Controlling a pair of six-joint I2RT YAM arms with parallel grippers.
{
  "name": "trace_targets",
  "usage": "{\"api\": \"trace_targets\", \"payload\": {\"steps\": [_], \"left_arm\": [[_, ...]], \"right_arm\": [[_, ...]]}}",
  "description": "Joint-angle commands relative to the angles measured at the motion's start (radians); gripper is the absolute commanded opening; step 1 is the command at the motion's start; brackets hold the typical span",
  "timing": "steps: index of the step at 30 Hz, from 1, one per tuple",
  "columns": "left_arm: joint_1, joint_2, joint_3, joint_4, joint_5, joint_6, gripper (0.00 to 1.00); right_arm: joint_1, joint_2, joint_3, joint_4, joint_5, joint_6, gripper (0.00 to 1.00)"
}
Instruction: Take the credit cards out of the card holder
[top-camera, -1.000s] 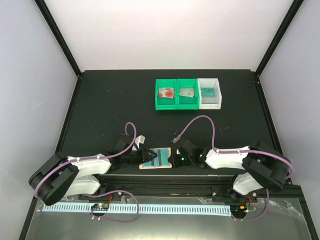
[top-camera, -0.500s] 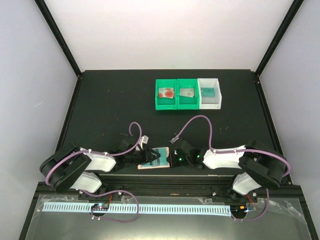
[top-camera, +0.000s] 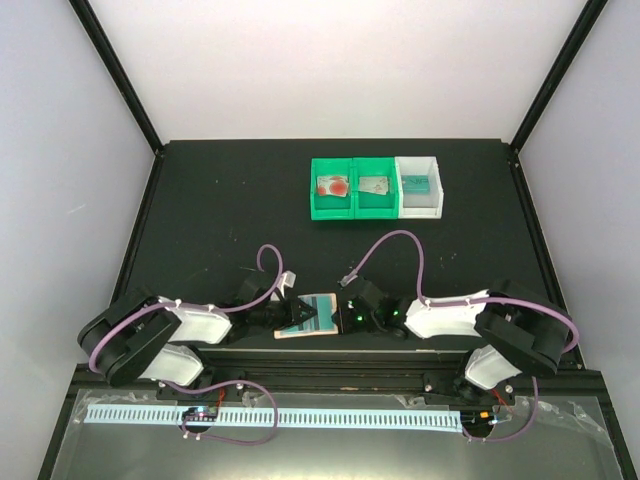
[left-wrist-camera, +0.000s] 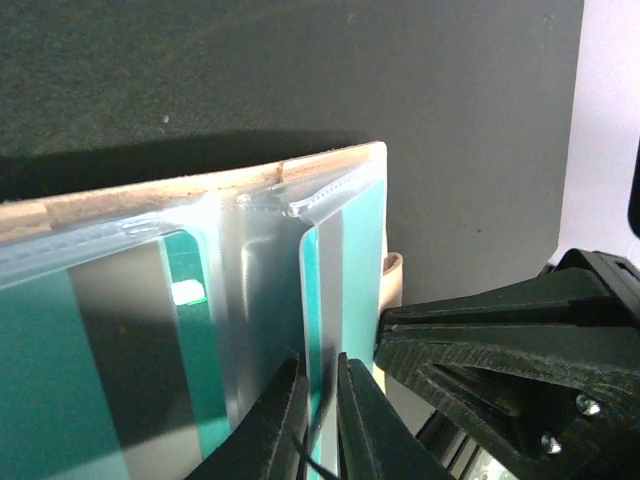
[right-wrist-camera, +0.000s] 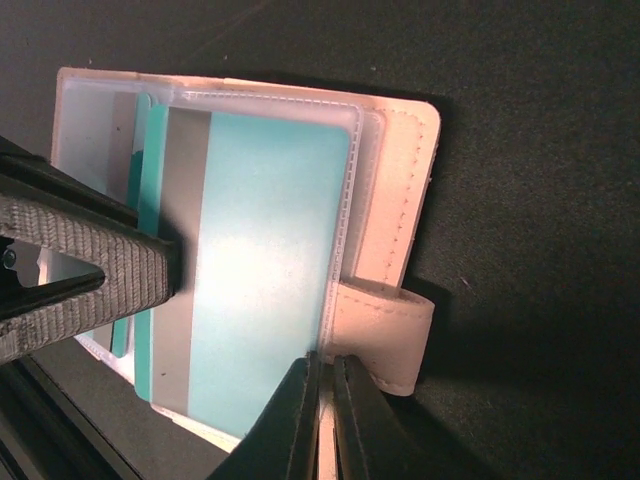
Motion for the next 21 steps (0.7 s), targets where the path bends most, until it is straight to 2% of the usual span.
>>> {"api": "trace_targets", "payload": {"steps": [1, 5, 9, 11, 16, 21], "left_arm": [[-0.008, -0.047, 0.008, -0.032, 0.001, 0.016, 0.13], [-0.007, -0.074, 0.005, -0.026, 0.010, 0.016, 0.14], [-0.003, -0.079, 0.000, -0.015, 0.018, 0.012, 0.04], [0.003, -0.077, -0.010, -0.008, 0.020, 0.010, 0.03], [0.023, -0.087, -0.036, 0.015, 0.020, 0.006, 0.08], [0.027, -0.104, -0.041, 0.025, 0.031, 0.007, 0.05]], "right_arm": [[0.010, 0.059, -0.036, -0.050, 0.023, 0.010, 0.09], [0.010, 0.074, -0.037, -0.044, 0.023, 0.010, 0.09], [0.010, 0.078, -0.040, -0.037, 0.020, 0.010, 0.09], [0.010, 0.081, -0.041, -0.034, 0.020, 0.012, 0.09], [0.009, 0.085, -0.043, -0.030, 0.023, 0.011, 0.09], [0.010, 0.089, -0.040, -0.033, 0.024, 0.010, 0.08]]}}
